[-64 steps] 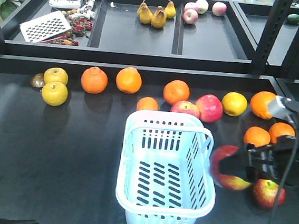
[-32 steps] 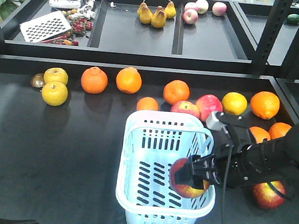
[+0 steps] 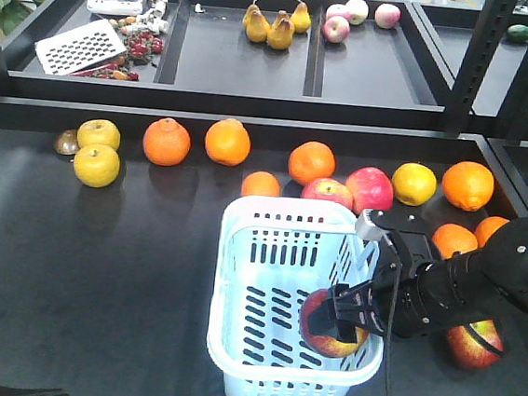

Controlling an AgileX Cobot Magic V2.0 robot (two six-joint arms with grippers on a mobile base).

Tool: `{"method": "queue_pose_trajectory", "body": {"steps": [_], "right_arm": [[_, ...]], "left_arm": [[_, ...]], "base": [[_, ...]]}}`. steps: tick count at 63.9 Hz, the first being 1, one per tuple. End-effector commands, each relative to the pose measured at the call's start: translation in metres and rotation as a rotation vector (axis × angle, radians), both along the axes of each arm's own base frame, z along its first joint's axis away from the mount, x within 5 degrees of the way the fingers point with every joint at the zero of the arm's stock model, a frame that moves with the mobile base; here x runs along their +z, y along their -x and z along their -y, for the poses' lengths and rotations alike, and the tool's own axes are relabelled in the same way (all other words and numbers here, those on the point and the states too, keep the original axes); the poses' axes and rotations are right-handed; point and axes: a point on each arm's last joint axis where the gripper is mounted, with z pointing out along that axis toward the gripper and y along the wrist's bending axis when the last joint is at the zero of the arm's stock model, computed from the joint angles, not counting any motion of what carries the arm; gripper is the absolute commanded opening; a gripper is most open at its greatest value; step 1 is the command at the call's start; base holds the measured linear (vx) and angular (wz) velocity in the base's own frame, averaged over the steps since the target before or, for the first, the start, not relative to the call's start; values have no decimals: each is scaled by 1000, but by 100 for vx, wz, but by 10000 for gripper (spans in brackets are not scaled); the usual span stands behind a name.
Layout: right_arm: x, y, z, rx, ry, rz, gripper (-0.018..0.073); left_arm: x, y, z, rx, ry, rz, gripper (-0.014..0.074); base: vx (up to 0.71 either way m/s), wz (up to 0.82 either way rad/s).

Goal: Pick three apples into basket with both arms
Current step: 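Carry the red apple over the basket and open the right gripper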

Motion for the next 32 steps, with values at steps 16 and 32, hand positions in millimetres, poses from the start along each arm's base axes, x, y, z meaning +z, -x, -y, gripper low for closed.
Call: {"method": "queue_pose_trajectory", "body": {"steps": [16,32], "right_arm": [[16,-4,-1,-6,-17,77,538],[16,-4,-1,-4,-18,72,537]], "left_arm": [[11,-6,0,39,37,43,-8],[11,-6,0,39,37,43,-8]], "base": [[0,0],[0,0]]}}
